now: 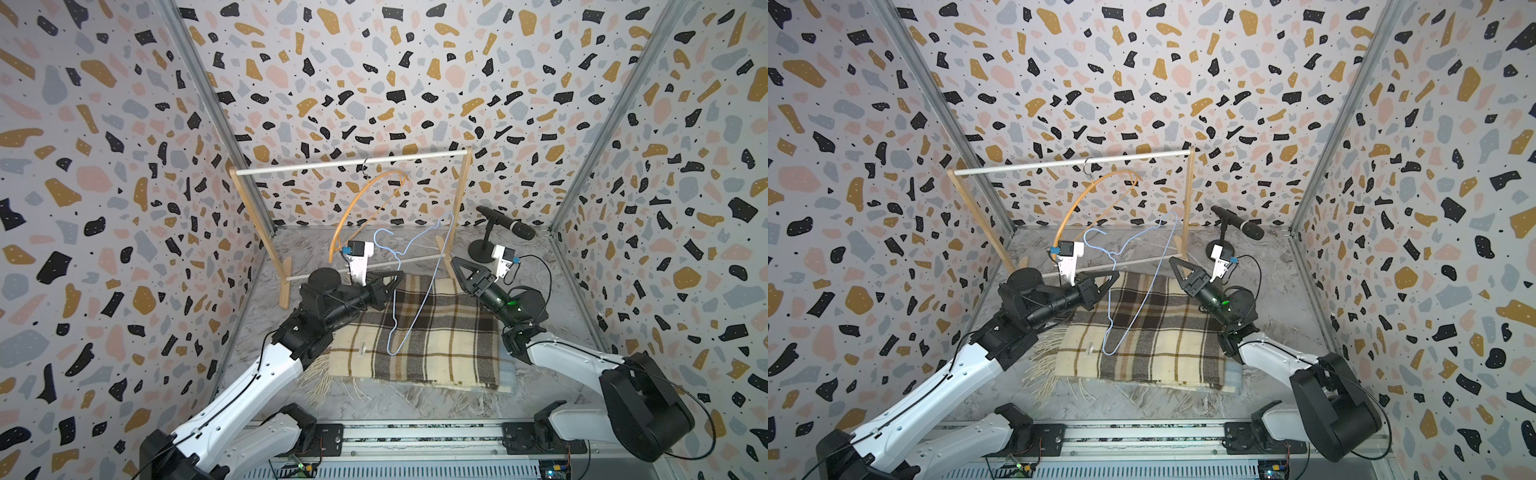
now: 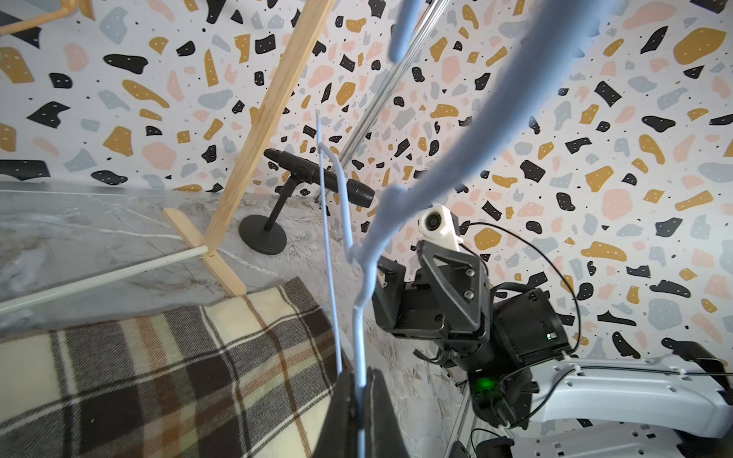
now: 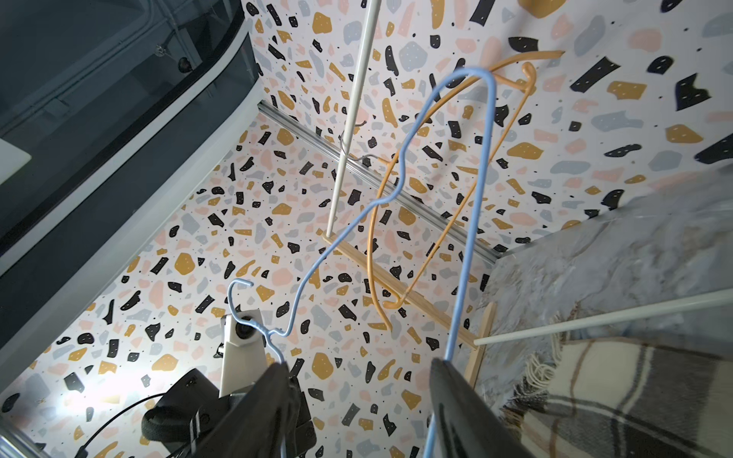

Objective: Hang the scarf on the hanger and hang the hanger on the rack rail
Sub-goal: Pick up the hanger from the clothesline.

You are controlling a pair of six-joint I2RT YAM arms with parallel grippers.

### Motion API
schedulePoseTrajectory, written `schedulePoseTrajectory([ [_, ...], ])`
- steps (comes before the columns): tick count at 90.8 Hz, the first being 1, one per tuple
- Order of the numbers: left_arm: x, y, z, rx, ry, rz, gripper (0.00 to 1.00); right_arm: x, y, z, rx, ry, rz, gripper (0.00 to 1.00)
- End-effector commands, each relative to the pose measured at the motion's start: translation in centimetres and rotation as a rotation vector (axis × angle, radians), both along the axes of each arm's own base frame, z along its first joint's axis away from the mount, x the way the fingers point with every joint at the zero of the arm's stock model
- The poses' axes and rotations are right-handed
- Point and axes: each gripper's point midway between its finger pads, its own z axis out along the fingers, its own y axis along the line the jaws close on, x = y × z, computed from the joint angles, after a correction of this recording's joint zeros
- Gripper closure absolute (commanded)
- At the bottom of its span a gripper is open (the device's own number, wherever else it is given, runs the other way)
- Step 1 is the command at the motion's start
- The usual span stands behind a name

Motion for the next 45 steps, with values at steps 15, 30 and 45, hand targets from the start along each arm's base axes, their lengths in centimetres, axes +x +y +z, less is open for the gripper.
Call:
schedulePoseTrajectory([
  [15,-0.4,1.9,-3.0,0.015,-0.026,0.110,1.00,0.4,-4.5,-5.5,-0.355,0.148,-0.220,0.20],
  [30,-0.4,2.0,-6.7,0.032,0.026,0.161,1.00,-1.3,-8.5,-11.0,-0.676,0.326,-0.308,0.14],
  [45,0.0,1.6,-10.3,0.067,0.081,0.228,1.00,-3.3,-11.3,-16.1,-0.911,0.445,-0.313,0.07],
])
